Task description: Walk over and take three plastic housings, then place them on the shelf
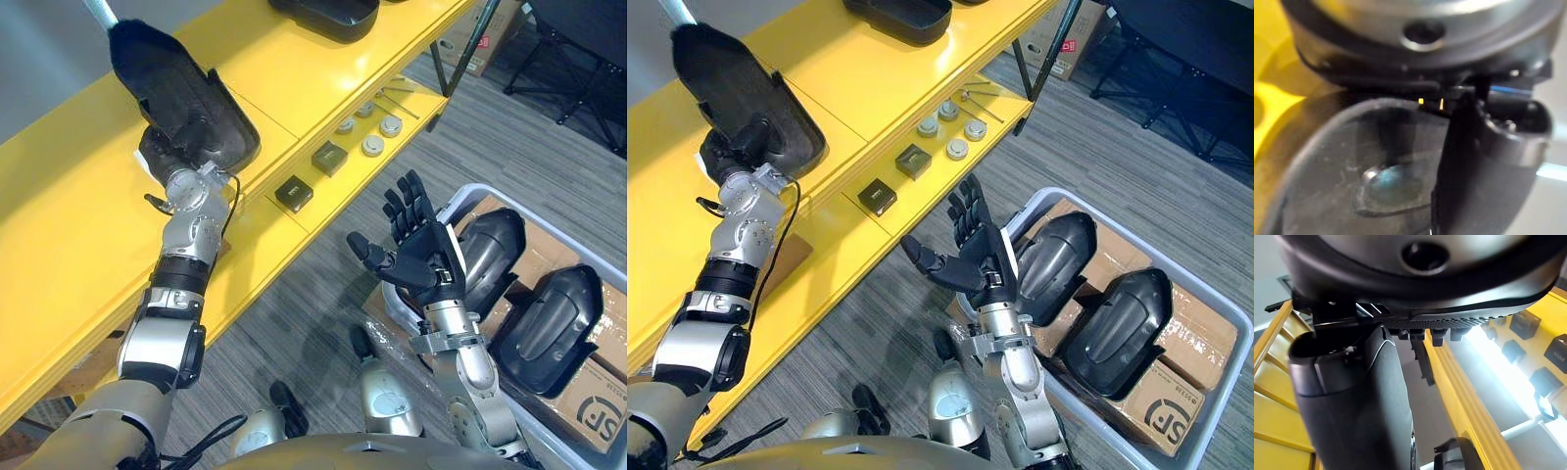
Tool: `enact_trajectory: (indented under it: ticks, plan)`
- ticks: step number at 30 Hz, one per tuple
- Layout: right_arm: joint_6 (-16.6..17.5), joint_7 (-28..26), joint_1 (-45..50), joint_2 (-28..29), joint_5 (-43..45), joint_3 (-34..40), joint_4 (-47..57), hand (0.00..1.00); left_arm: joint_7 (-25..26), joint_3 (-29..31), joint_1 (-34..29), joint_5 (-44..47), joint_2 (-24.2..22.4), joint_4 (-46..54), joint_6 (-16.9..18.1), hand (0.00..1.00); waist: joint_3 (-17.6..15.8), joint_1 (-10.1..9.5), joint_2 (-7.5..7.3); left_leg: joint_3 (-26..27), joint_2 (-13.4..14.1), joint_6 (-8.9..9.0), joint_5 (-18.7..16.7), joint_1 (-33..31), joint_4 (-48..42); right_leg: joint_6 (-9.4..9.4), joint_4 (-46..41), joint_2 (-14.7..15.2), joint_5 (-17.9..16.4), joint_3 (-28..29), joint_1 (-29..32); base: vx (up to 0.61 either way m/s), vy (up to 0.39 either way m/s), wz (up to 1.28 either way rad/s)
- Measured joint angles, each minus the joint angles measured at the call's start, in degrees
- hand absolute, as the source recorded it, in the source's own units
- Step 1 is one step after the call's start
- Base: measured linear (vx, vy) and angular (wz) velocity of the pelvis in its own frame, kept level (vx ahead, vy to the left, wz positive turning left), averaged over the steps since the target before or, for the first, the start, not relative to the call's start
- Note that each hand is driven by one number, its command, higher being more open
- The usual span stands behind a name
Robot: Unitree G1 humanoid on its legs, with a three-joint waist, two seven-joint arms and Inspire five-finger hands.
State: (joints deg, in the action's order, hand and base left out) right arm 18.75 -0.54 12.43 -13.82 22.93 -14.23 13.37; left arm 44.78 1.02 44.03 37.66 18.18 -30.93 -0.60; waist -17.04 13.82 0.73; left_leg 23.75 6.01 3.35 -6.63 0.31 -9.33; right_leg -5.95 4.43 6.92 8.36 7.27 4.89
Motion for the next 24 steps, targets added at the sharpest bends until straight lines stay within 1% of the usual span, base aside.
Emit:
enact_trajectory:
  ticks: [3, 5, 8, 10, 13, 15, 16, 21, 23, 24]
  plan:
    - [-1.0, 0.0, -0.1, 0.0, 0.0, -0.2, 0.0, 1.0, 0.3, 0.0, 0.6, -0.1, 0.7, 0.0, -1.6, 1.0, -0.5, -0.04, 0.35, 0.0, 0.3, 0.22, -0.2, 0.0, -0.4, 0.08, 0.0, -0.1, 0.0, -0.5, -0.1, -0.04, -0.02, -0.02]
    - [-1.0, 0.0, -0.1, -0.2, 0.0, -0.6, 0.0, 1.0, 0.3, 0.0, 0.6, -0.4, 1.4, -0.1, -2.2, 1.0, -0.7, -0.03, 0.5, 0.1, 0.6, 0.27, -0.2, 0.0, -0.5, 0.2, 0.0, -0.2, 0.0, -0.9, 0.0, -0.03, -0.027, -0.04]
    - [-1.0, 0.0, -0.1, -1.5, 0.0, -1.1, 0.0, 1.0, 0.4, 0.0, 0.7, -4.6, 2.5, -0.8, -3.5, 1.0, -0.8, -0.02, 0.54, 0.2, 0.7, 0.29, -0.2, -0.2, -0.5, 0.22, 0.0, -0.4, 0.1, -0.9, 0.0, -0.01, -0.01, -0.01]
    - [-1.0, -0.2, -0.5, -2.1, 0.1, -1.0, 0.0, 1.0, 1.2, 0.0, 1.0, -4.6, 3.8, -0.8, -3.5, 1.0, -1.5, -0.04, 0.5, 0.2, 0.7, 0.29, -0.2, -0.2, -0.6, -0.1, 0.0, -0.3, 0.3, -0.9, -0.1, -0.02, -0.004, 0.0]
    - [-1.1, -0.3, -1.4, -2.2, 0.4, -2.1, 0.0, 1.0, 4.7, 0.1, 1.7, -4.5, 6.4, -1.0, -3.3, 1.0, -2.4, -0.07, 0.38, 0.1, 0.7, 0.28, -0.2, -1.0, -0.9, -0.26, 0.0, -0.2, 0.5, -1.0, 0.4, -0.03, -0.009, 0.03]
    - [-1.2, -0.4, -1.9, -2.1, 0.4, -2.7, 0.0, 1.0, 5.1, 0.4, 1.9, -4.5, 7.2, -1.1, -3.2, 1.0, -2.9, -0.14, 0.25, -0.2, 0.8, 0.31, -0.2, -1.2, -1.5, -0.28, -0.3, -0.2, 0.6, -1.1, 0.4, -0.01, -0.013, 0.03]
    - [-1.4, -0.5, -2.1, -2.0, 0.4, -2.8, 0.2, 1.0, 5.2, 1.1, 2.6, -4.5, 7.2, -1.1, -3.5, 1.0, -3.4, -0.27, 0.41, -0.4, 0.6, 0.16, -0.4, -1.2, -1.4, -0.39, -0.7, -0.7, 0.6, -1.4, 0.4, -0.04, -0.022, 0.04]
    - [-1.8, -0.6, -1.5, -1.9, 0.4, -3.8, 0.7, 1.0, 6.1, 2.3, 2.8, -6.6, 7.2, -1.2, -5.0, 1.0, -3.5, -0.49, 0.47, -0.5, 0.6, 0.12, -0.4, -1.2, -1.3, -0.4, -0.9, -0.7, 0.6, -1.7, 0.5, -0.05, -0.01, 0.01]
    - [-1.8, -0.6, -0.8, -1.9, 0.3, -4.0, 1.0, 1.0, 5.7, 2.3, 2.8, -6.5, 7.2, -1.2, -5.0, 1.0, -3.5, -0.66, 0.55, -0.7, 0.6, 0.09, -0.3, -1.2, -1.3, -0.39, -1.0, -0.9, 0.6, -1.8, 0.5, -0.05, -0.017, 0.03]
    - [-1.8, -0.6, -0.2, -1.9, -0.1, -4.0, 1.5, 1.0, 4.6, 2.5, 2.8, -6.5, 7.2, -1.2, -5.0, 1.0, -3.6, -0.81, 0.74, -0.8, 0.6, 0.08, -0.3, -1.2, -1.3, -0.39, -1.0, -0.9, 0.6, -1.9, 0.4, -0.04, -0.018, 0.04]
